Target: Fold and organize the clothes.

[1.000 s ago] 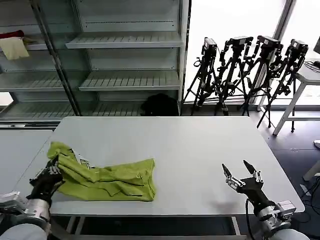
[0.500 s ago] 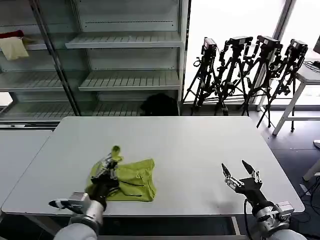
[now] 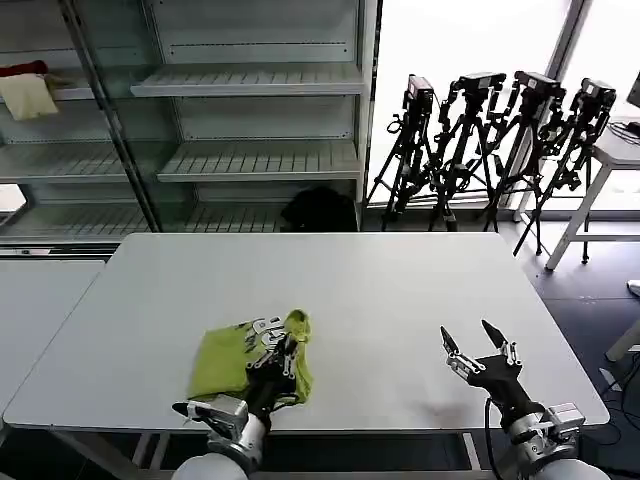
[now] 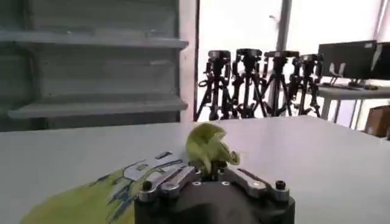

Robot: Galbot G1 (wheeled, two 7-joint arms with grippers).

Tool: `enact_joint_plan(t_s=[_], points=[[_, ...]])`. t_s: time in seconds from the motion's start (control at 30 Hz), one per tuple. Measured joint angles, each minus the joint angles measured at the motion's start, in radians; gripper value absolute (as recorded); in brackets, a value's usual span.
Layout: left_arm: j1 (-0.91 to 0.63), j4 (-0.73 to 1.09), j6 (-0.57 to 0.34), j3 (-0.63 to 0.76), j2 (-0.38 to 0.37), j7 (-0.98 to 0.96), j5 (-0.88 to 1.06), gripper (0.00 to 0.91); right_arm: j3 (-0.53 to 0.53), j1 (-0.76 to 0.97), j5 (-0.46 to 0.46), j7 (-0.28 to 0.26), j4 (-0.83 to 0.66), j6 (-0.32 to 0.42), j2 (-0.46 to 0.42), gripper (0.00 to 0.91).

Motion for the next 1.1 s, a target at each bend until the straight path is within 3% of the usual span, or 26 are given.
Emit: enact_joint_plan(t_s=[0.47, 0.77, 1.1], points=[[0.021, -0.111, -0.029, -0.010, 0.063, 0.018, 0.118, 0.907, -0.004, 0.001, -0.002, 0.003, 0.013, -0.005, -0.007, 0.907], [0.116, -0.142, 0.027, -0.282, 0.139, 0.002, -0.056, 0.907, 0.024, -0.003, 0.028, 0.000, 0.019, -0.003, -0.026, 0.907], [0.176, -0.056, 0.068, -0.456, 0.127, 0.017, -0.271, 0.907, 0.030, 0.001, 0.038, -0.003, 0.016, -0.004, -0.030, 0.907]])
